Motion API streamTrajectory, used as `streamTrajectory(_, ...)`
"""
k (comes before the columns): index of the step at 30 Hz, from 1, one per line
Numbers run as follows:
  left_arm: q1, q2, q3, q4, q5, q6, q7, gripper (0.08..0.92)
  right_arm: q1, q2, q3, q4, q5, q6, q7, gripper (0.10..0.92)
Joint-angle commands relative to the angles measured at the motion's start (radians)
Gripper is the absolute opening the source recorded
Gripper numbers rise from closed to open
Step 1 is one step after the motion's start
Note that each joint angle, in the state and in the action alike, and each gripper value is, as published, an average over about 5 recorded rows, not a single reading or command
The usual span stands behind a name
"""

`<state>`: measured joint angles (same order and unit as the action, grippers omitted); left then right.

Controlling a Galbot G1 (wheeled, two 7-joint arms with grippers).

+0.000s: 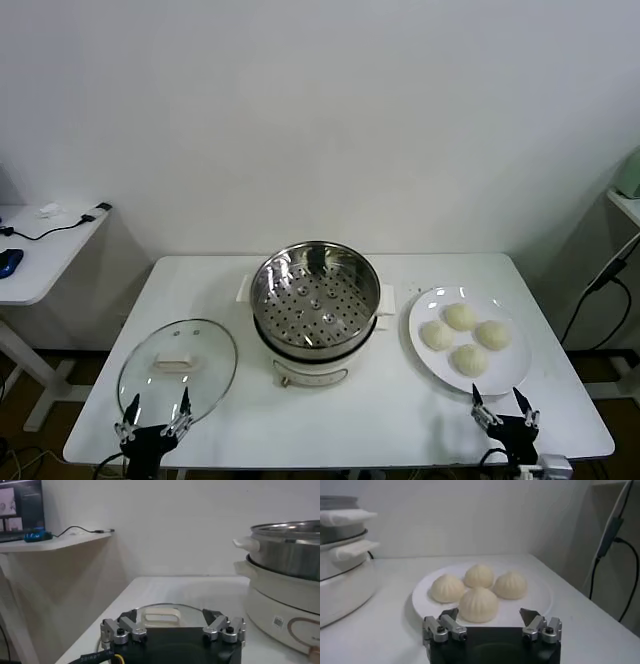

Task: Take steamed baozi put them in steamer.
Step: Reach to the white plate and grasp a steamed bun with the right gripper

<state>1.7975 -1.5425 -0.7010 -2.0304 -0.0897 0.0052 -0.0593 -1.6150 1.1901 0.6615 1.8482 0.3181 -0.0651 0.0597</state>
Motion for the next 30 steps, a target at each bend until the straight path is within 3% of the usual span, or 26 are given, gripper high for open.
streamTrajectory(1, -0.004, 0.006, 0.007, -0.002, 0.001, 0.005, -0.001, 0.823, 0.277, -0.162, 0.007, -0.044, -0.158, -0.129, -0.054, 0.823)
streamTrajectory(9, -0.010, 0.008, 0.017, -0.007, 0.003, 0.003, -0.001, 0.823, 0.715, -0.446, -0.277, -0.257, -0.180, -0.200, -0.272, 0.823)
streamTrajectory(17, -0.001, 0.006, 0.012, -0.016, 0.009, -0.002, -0.001, 0.823, 1.108, -0.737, -0.843, -0.440, -0.279, 0.028, -0.769, 0.823)
streamTrajectory(23, -0.001, 0.003, 0.005, -0.015, 0.010, -0.005, -0.003, 0.823, 1.532, -0.761, -1.259, -0.648, -0.331, 0.210, -1.156, 0.823)
streamTrajectory(30, -0.008, -0.005, 0.010, -0.006, 0.019, -0.011, -0.003, 0.823, 1.872, -0.664, -1.626, -0.822, -0.317, 0.231, -1.293, 0.823)
